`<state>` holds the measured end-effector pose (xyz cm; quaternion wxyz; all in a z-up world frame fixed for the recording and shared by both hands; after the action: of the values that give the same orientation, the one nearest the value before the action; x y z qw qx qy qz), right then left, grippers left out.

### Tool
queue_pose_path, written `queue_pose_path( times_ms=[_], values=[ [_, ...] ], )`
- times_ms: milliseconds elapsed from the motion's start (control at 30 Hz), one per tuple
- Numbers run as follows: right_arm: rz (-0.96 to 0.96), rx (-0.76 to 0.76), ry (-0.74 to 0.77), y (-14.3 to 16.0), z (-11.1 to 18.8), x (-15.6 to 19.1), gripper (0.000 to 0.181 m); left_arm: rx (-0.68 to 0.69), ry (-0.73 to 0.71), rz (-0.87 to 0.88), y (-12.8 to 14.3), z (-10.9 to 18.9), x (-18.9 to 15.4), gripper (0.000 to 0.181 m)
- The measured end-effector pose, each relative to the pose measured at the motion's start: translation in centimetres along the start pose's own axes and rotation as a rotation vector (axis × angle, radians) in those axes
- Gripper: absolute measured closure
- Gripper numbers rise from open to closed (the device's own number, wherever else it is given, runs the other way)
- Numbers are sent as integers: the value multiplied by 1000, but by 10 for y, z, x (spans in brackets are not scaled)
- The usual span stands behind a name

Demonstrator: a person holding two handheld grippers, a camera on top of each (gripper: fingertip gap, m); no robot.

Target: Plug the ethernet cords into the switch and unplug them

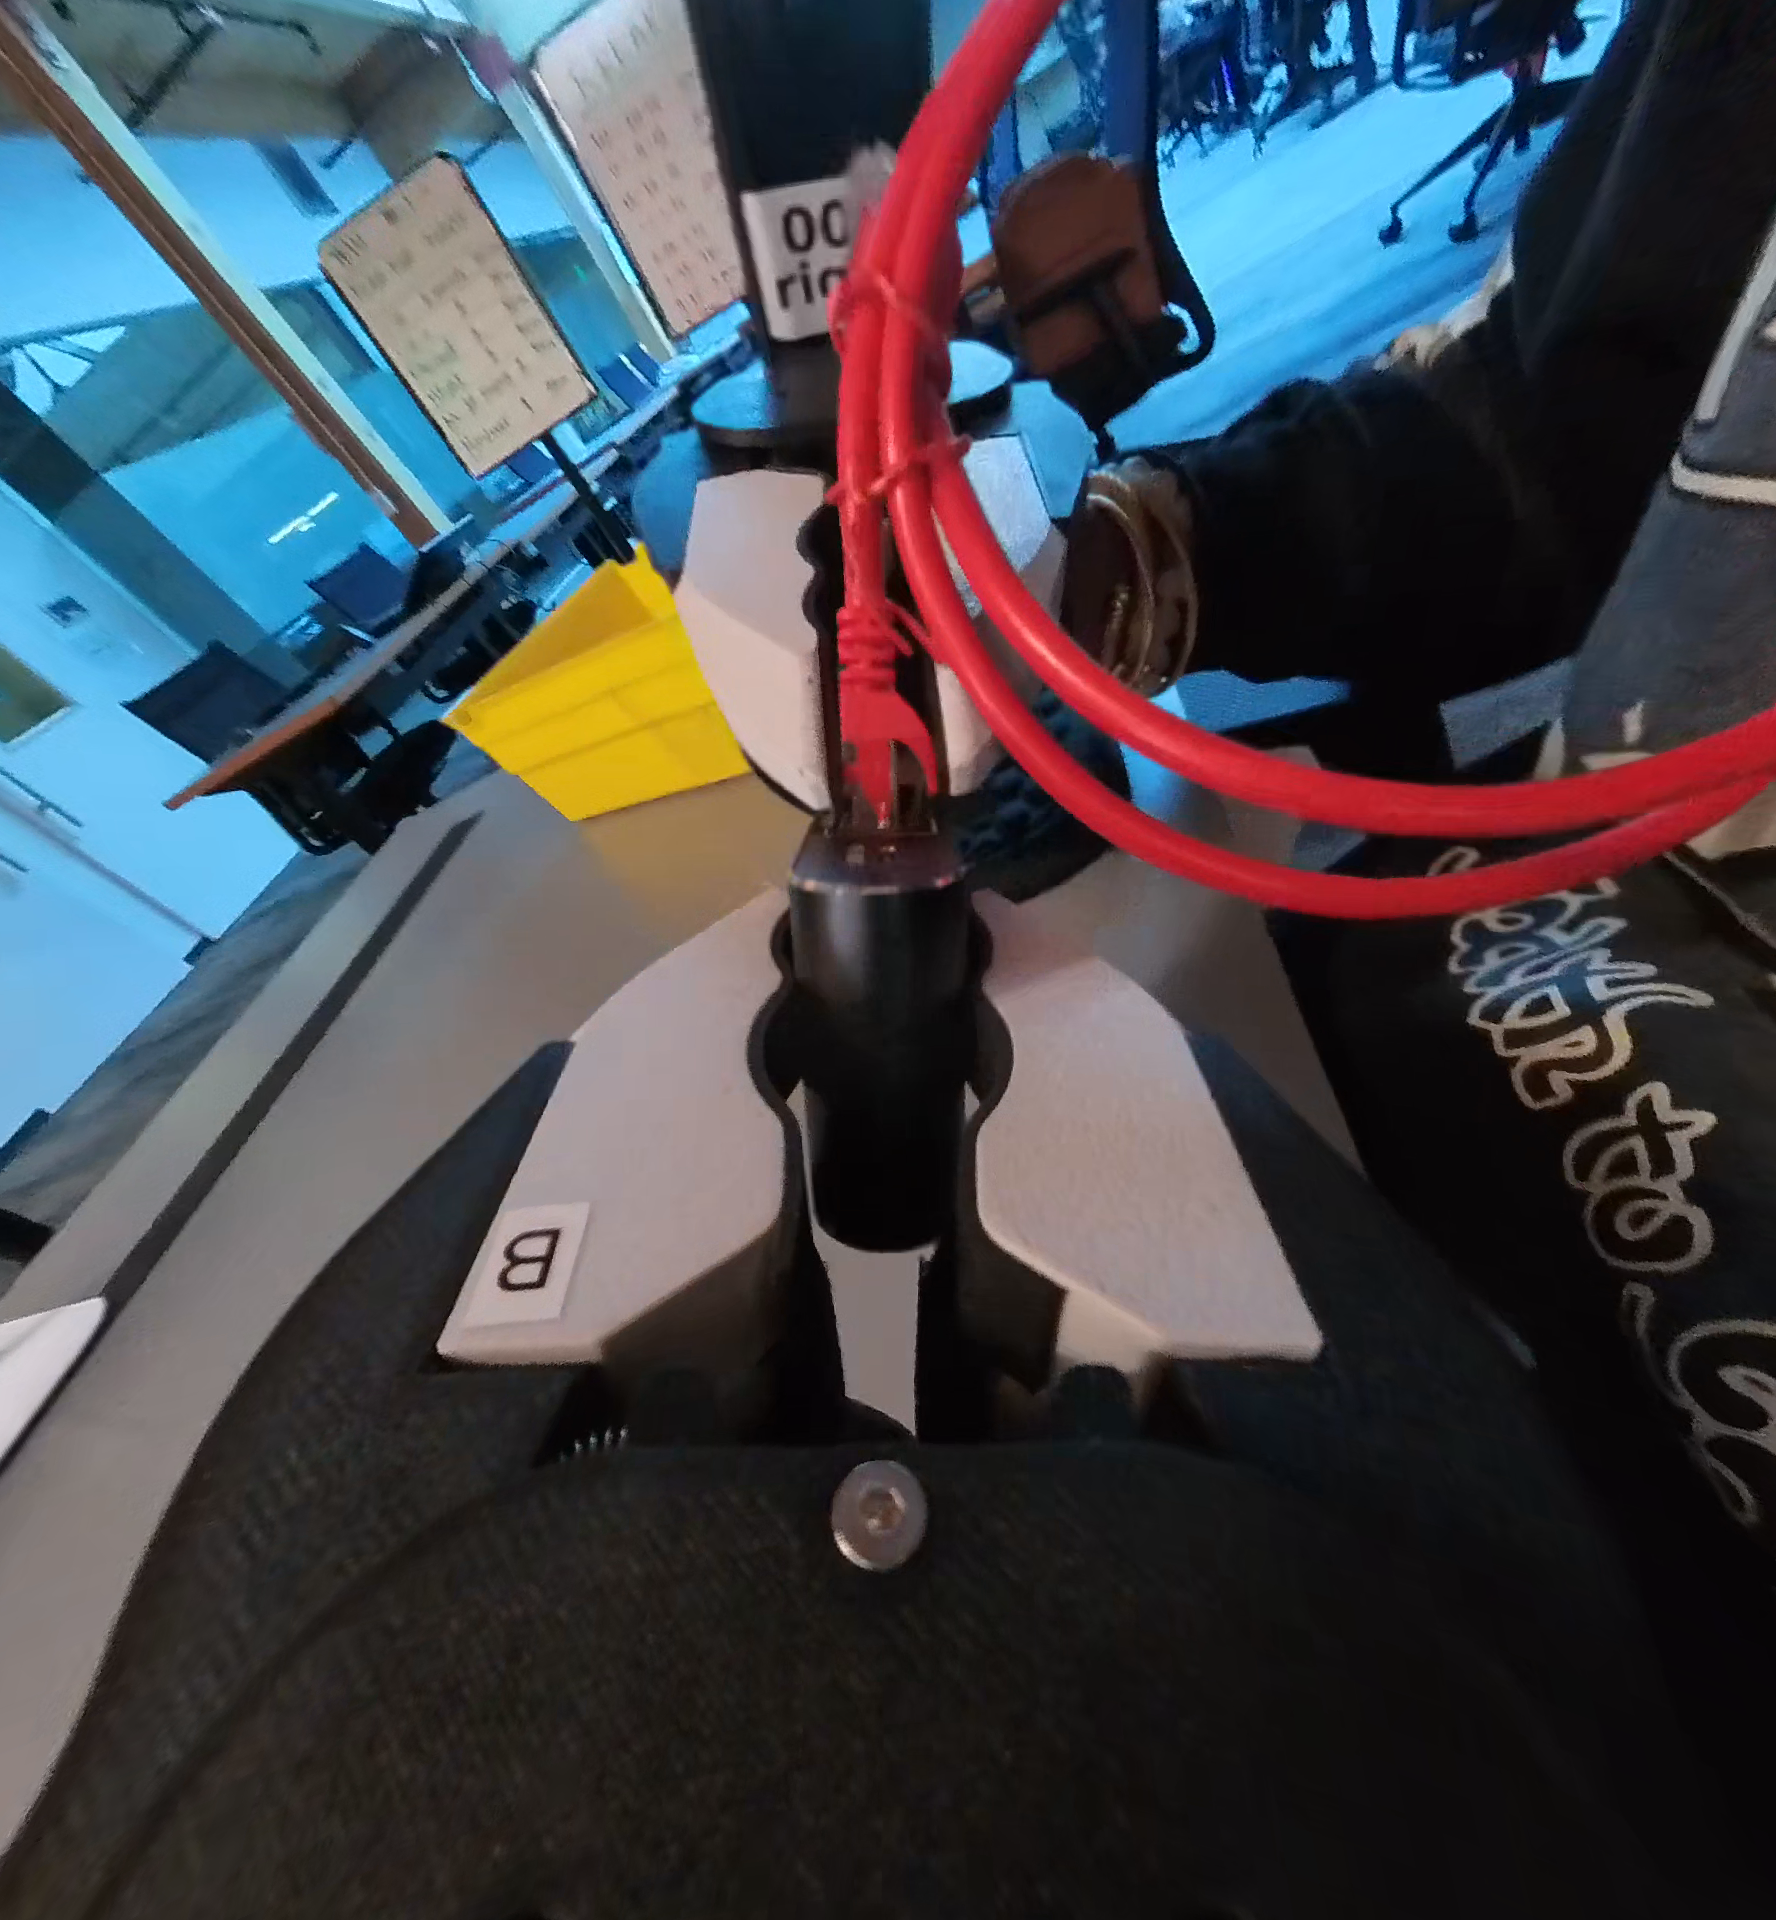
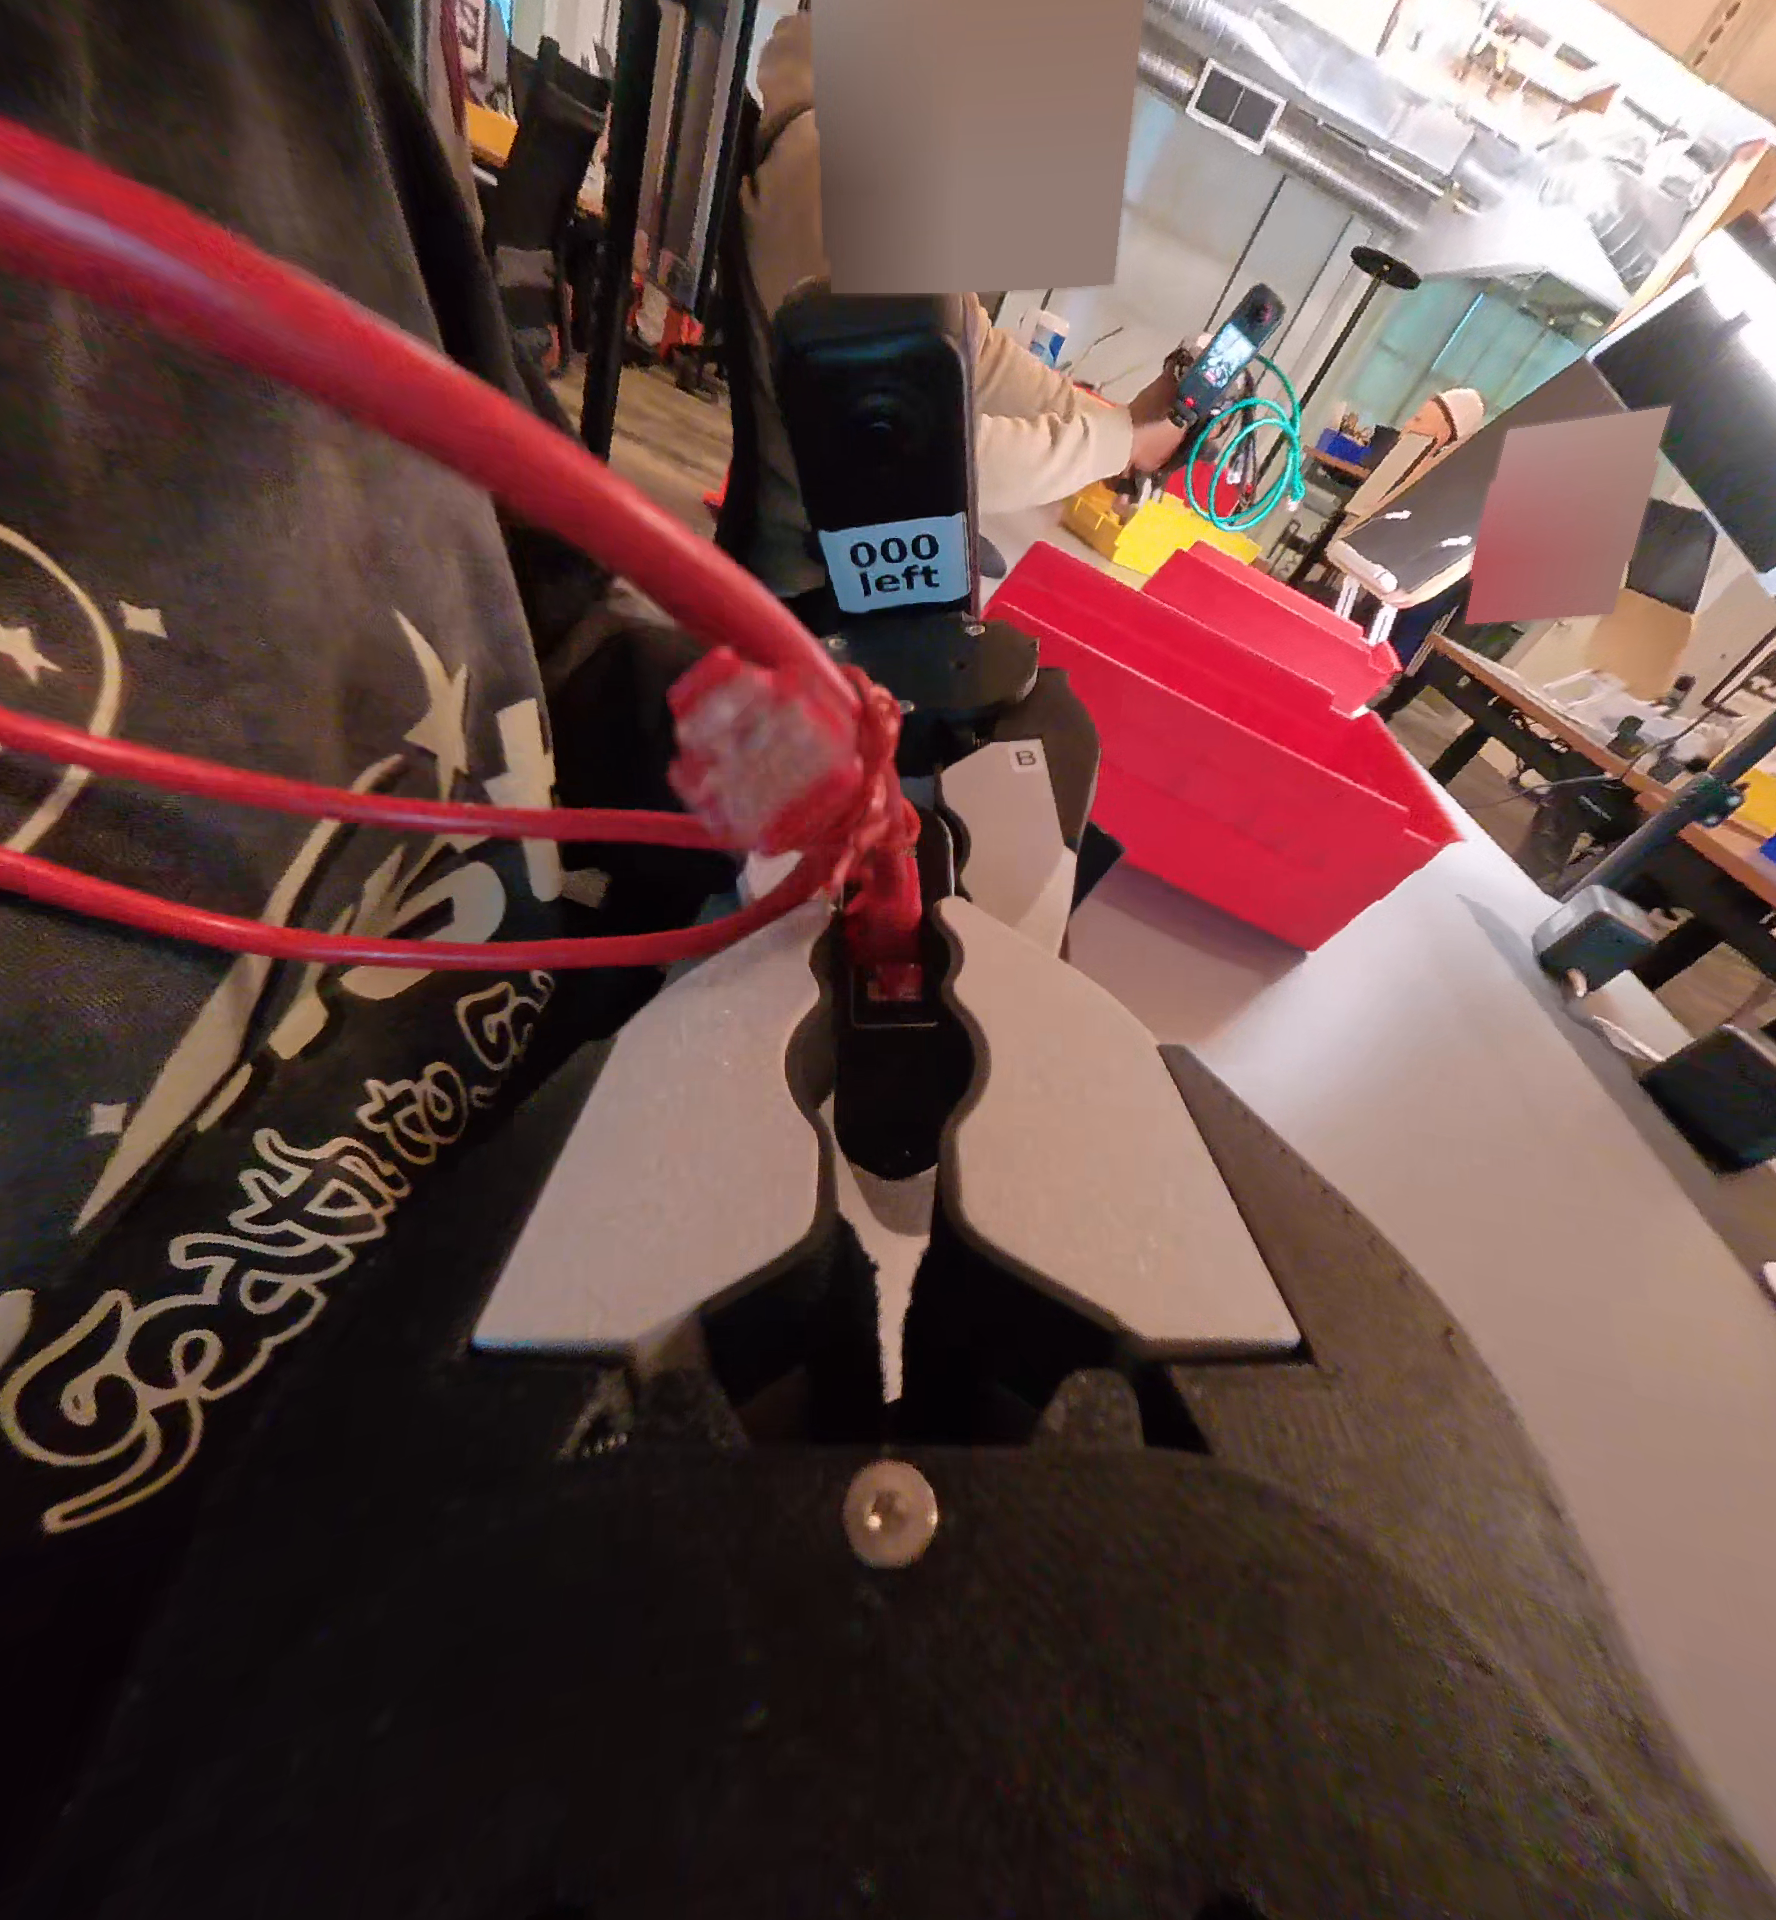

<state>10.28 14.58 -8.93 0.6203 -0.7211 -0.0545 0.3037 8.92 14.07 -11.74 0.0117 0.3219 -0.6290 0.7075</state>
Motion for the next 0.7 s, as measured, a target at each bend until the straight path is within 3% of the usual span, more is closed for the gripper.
queue_pose_path(
  times_ms=[267,367,633,700],
  values=[
    [43,-31,9,11,-2,12,168,-15,9,66,6,-8,-16,155],
    [68,-31,27,18,-1,17,159,-9,12,108,10,-5,-22,155],
    [76,-40,75,24,2,18,167,45,15,103,18,-6,-26,155],
    [92,-46,93,23,2,17,156,54,22,94,19,-6,-28,155]
  ],
)
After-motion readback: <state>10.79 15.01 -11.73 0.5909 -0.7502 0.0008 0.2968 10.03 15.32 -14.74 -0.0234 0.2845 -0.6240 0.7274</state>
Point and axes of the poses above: each gripper's, where its closed fingertips meet, z back along the fingers, y out of its underside, x = y × z across the jaws, the point moved 1 cm from there along z, back along the fingers, and after that the axes turned 10 degrees about -x, right-handed, at the moved point
